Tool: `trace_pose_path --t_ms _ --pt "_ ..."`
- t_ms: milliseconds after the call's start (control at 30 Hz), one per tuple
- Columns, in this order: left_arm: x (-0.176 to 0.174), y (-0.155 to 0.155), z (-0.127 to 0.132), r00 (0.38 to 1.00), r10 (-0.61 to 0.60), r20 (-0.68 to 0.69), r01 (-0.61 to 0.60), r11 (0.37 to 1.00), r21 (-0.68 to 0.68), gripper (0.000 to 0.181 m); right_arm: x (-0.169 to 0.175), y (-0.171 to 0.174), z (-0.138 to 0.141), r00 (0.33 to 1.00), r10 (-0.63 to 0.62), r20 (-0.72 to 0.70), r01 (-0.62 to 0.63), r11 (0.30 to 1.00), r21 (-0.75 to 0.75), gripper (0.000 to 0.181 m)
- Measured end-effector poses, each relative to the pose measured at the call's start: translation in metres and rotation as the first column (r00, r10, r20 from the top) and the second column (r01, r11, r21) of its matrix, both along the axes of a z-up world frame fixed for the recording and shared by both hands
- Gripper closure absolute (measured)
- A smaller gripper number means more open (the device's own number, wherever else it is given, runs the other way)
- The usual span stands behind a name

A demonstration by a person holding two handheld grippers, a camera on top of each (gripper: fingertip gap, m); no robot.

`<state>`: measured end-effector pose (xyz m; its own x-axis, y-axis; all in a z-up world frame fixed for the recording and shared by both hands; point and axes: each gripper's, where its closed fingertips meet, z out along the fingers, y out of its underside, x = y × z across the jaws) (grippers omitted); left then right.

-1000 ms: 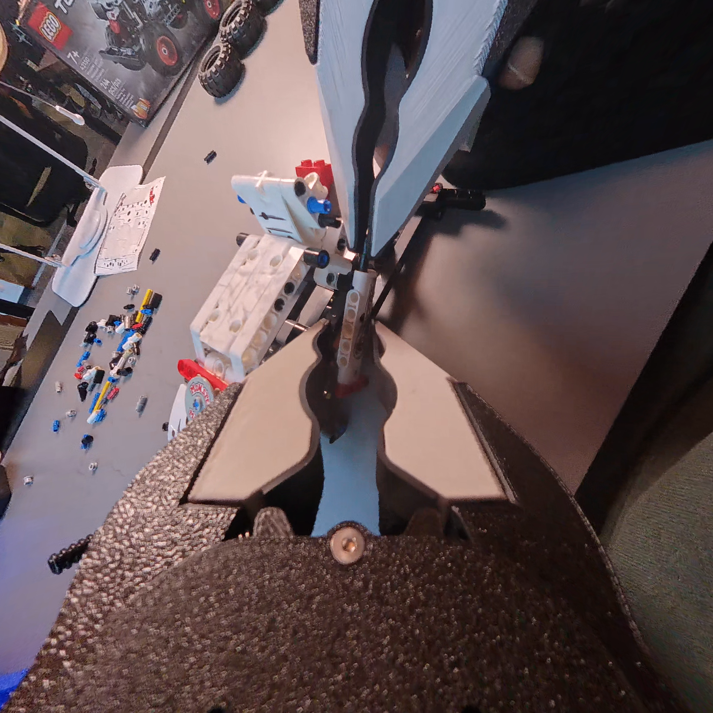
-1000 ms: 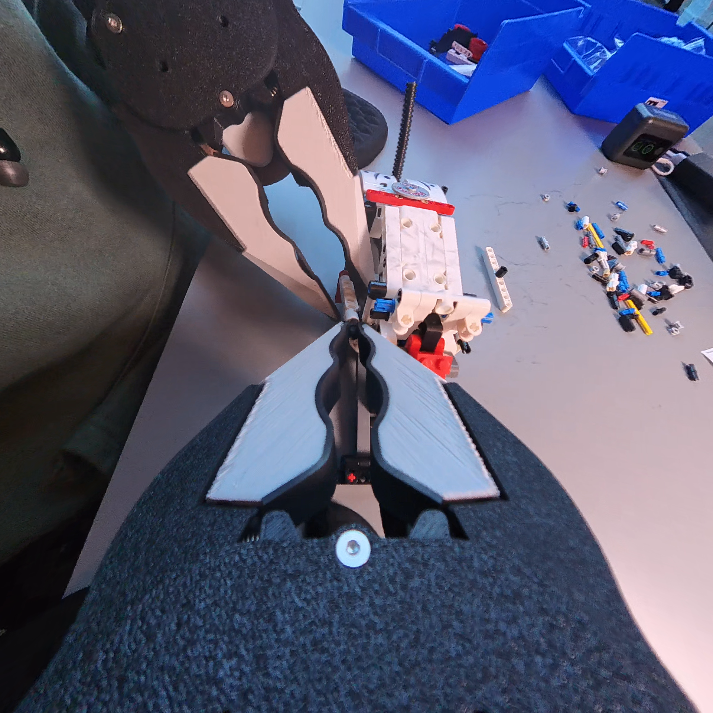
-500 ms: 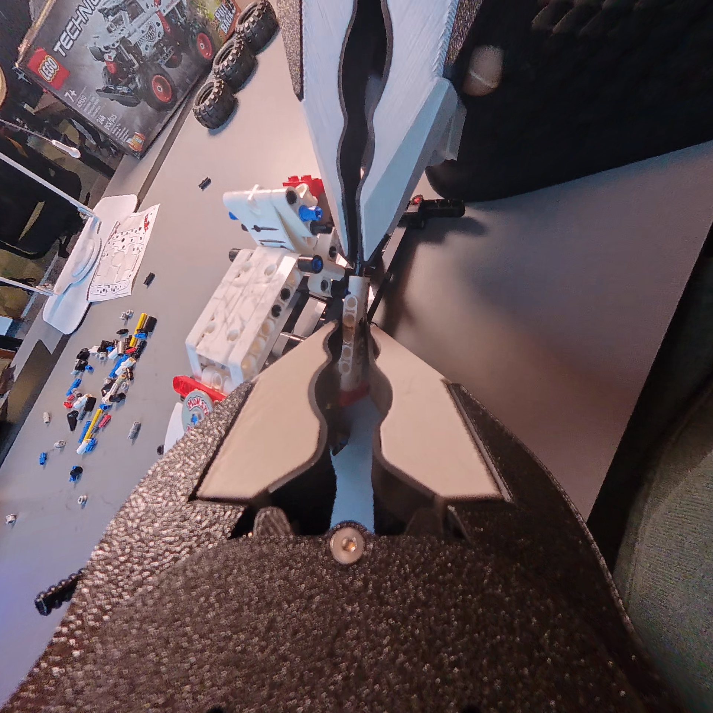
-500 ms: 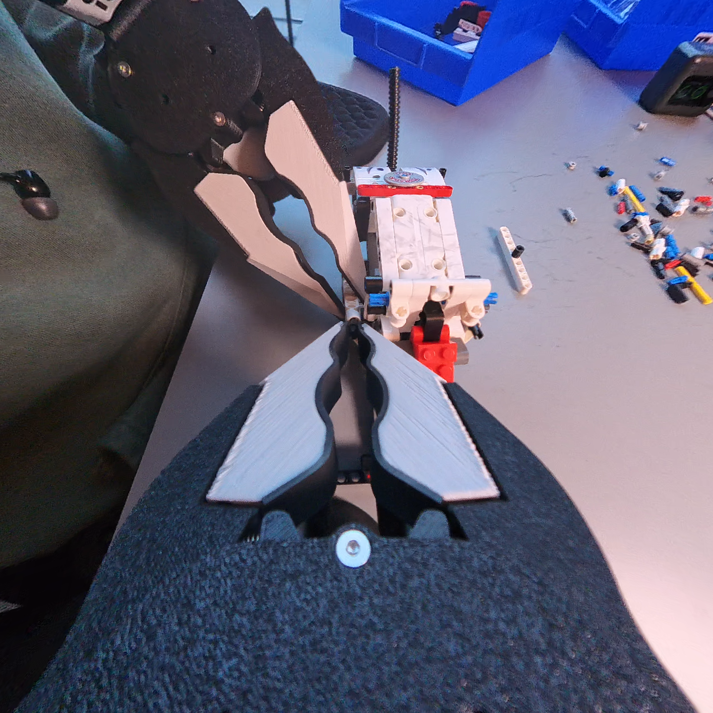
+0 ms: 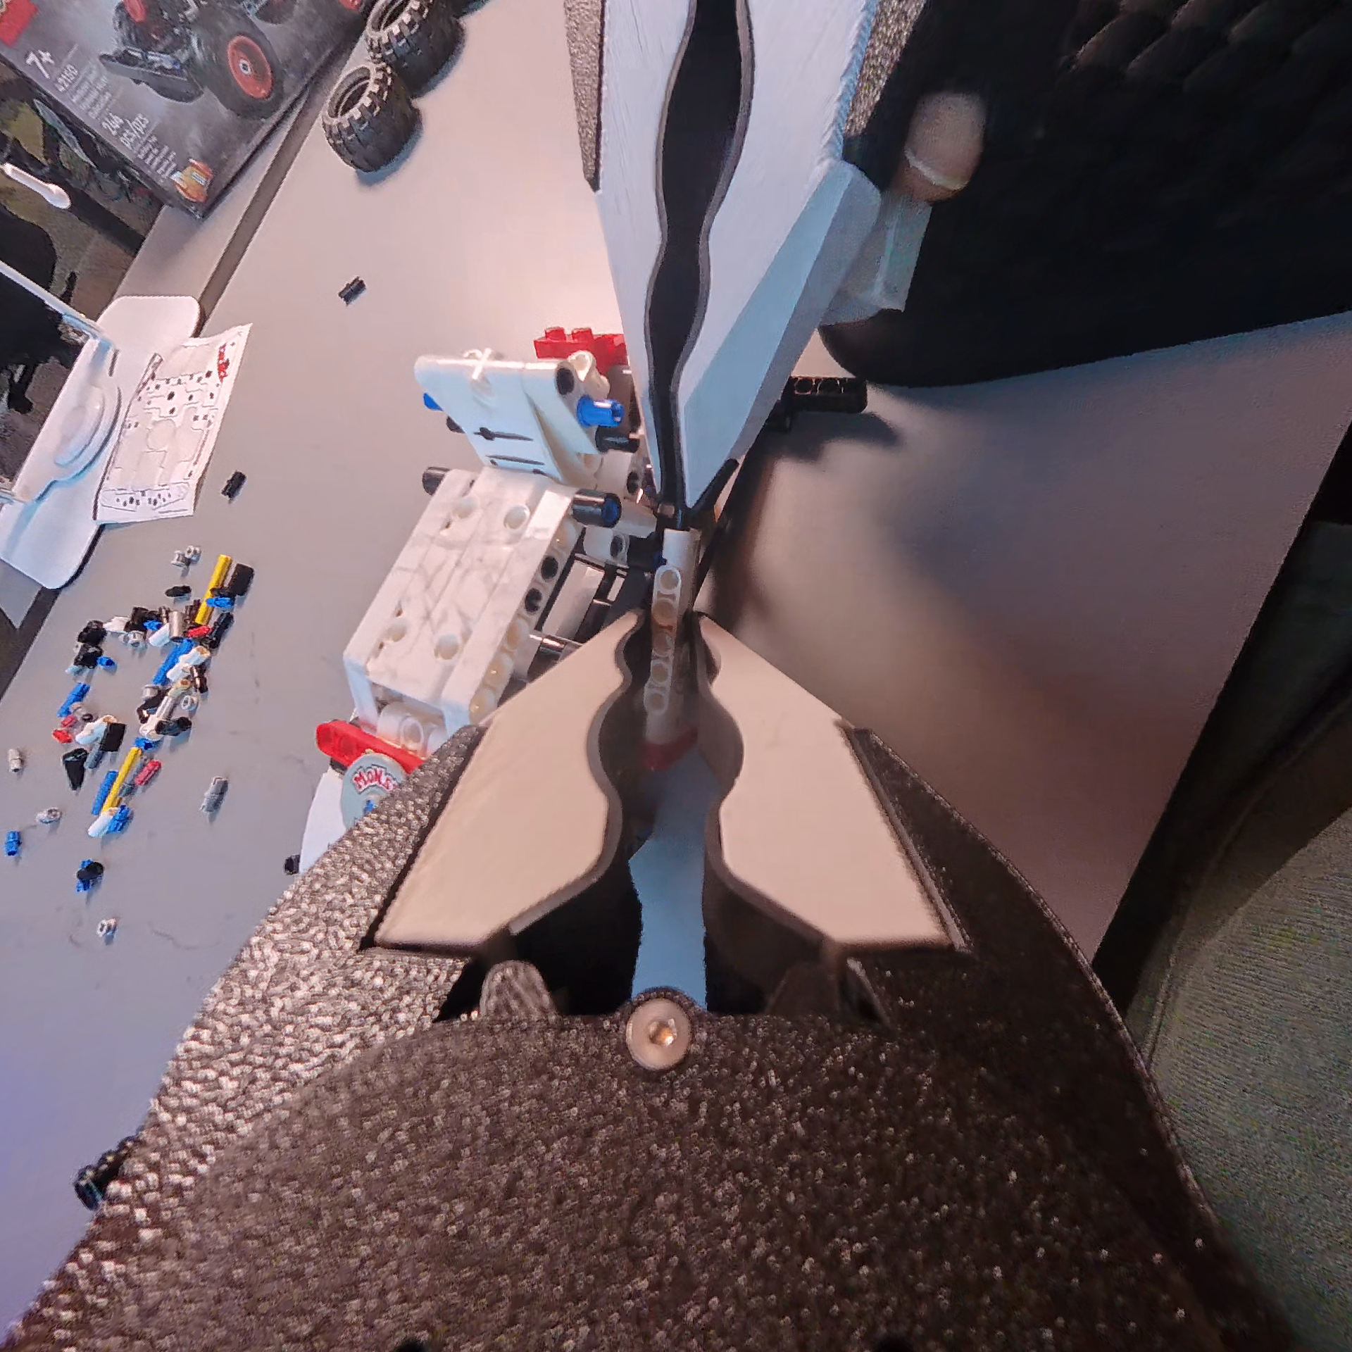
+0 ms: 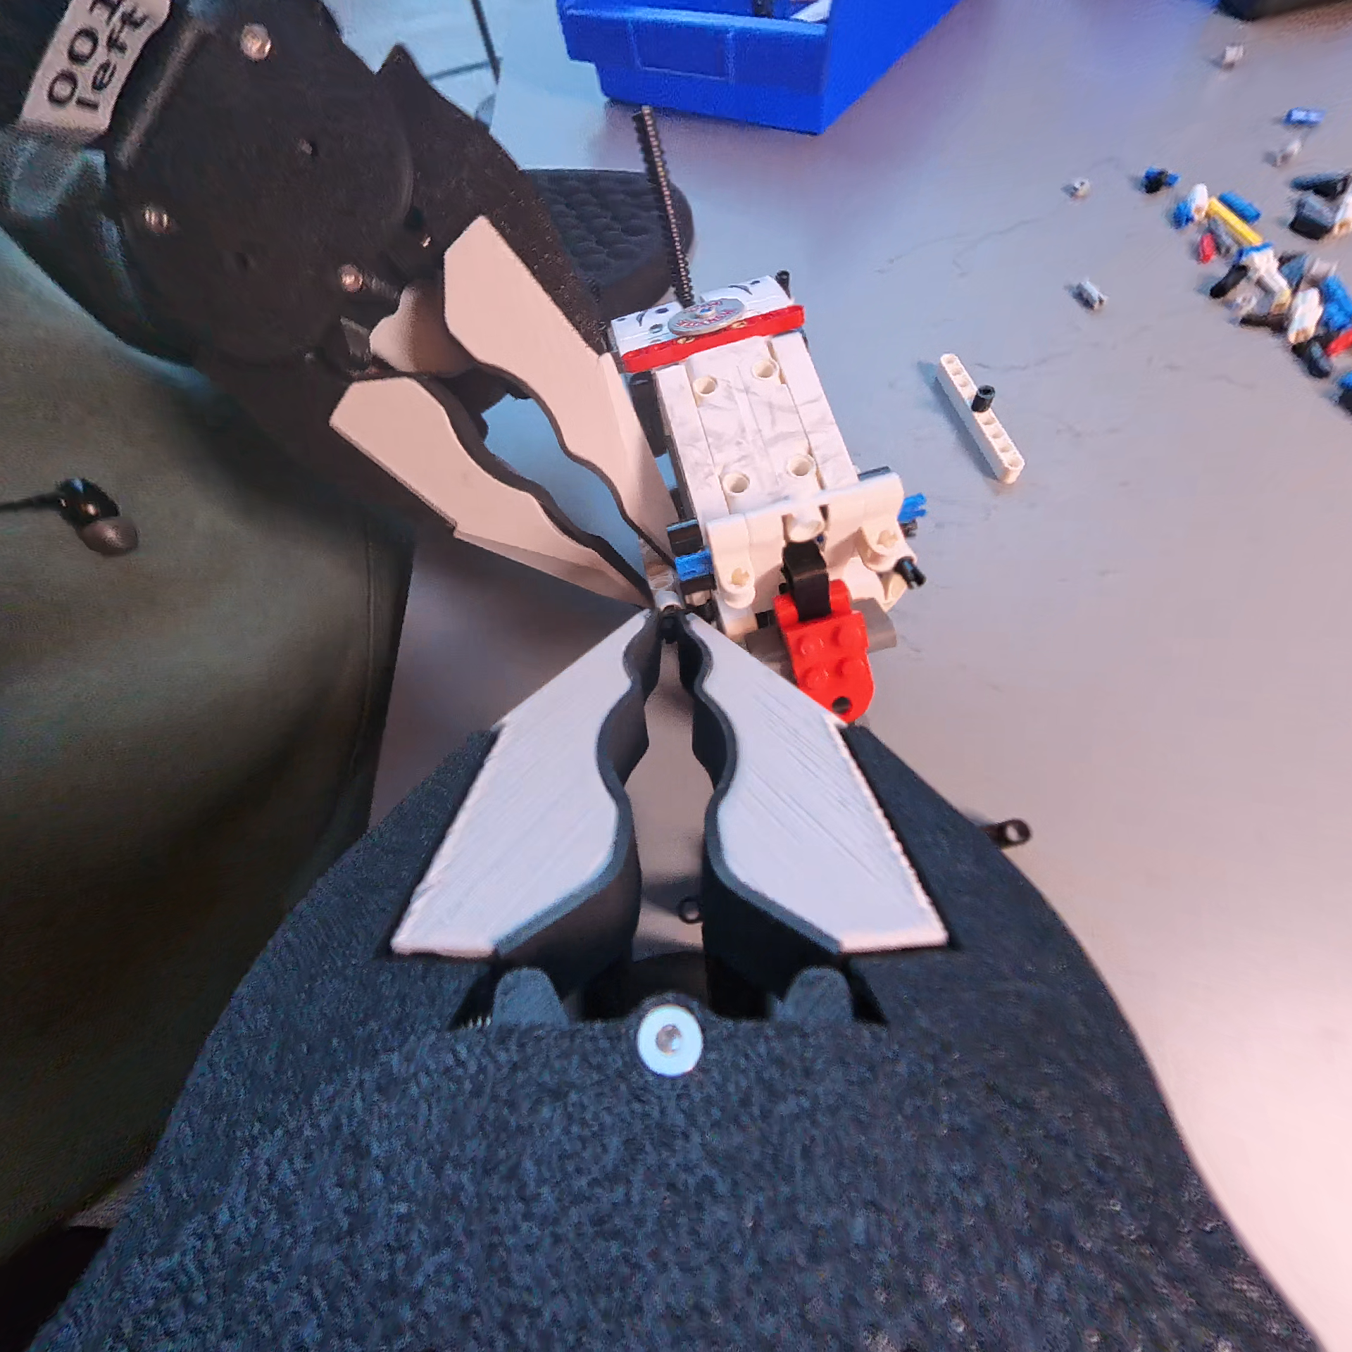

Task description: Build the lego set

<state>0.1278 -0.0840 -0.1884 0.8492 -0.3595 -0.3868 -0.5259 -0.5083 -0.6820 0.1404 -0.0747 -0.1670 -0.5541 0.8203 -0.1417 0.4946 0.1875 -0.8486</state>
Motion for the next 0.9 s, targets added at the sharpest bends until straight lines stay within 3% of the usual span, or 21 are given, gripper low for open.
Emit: trace_pose_path --t_ms 267,433,600,667,833,900 --pt "-0.005 0.004 0.001 1.0 0.022 0.007 -0.022 0.999 -0.045 0.175 -0.005 0.005 -0.001 0.968 -0.125 0.217 0.166 0.969 -0.185 0.178" --pt "-0.007 0.006 0.002 0.999 0.032 0.022 -0.03 0.997 -0.073 0.176 -0.013 0.009 0.001 0.938 -0.185 0.294 0.287 0.889 -0.357 0.178" --pt "-0.008 0.006 0.001 0.995 0.044 0.085 -0.038 0.997 -0.073 0.175 -0.014 0.009 0.0 0.929 -0.164 0.331 0.31 0.834 -0.456 0.178" --pt "-0.008 0.006 0.0 0.992 0.059 0.112 -0.051 0.996 -0.074 0.175 -0.015 0.009 0.0 0.916 -0.179 0.358 0.349 0.795 -0.496 0.178" --pt "-0.01 0.007 0.0 0.985 0.092 0.149 -0.085 0.995 -0.054 0.174 -0.019 0.012 0.003 0.858 -0.285 0.427 0.509 0.586 -0.631 0.177" --pt "-0.011 0.008 0.0 0.982 0.102 0.158 -0.095 0.994 -0.051 0.174 -0.02 0.013 0.003 0.84 -0.343 0.42 0.543 0.54 -0.643 0.178"
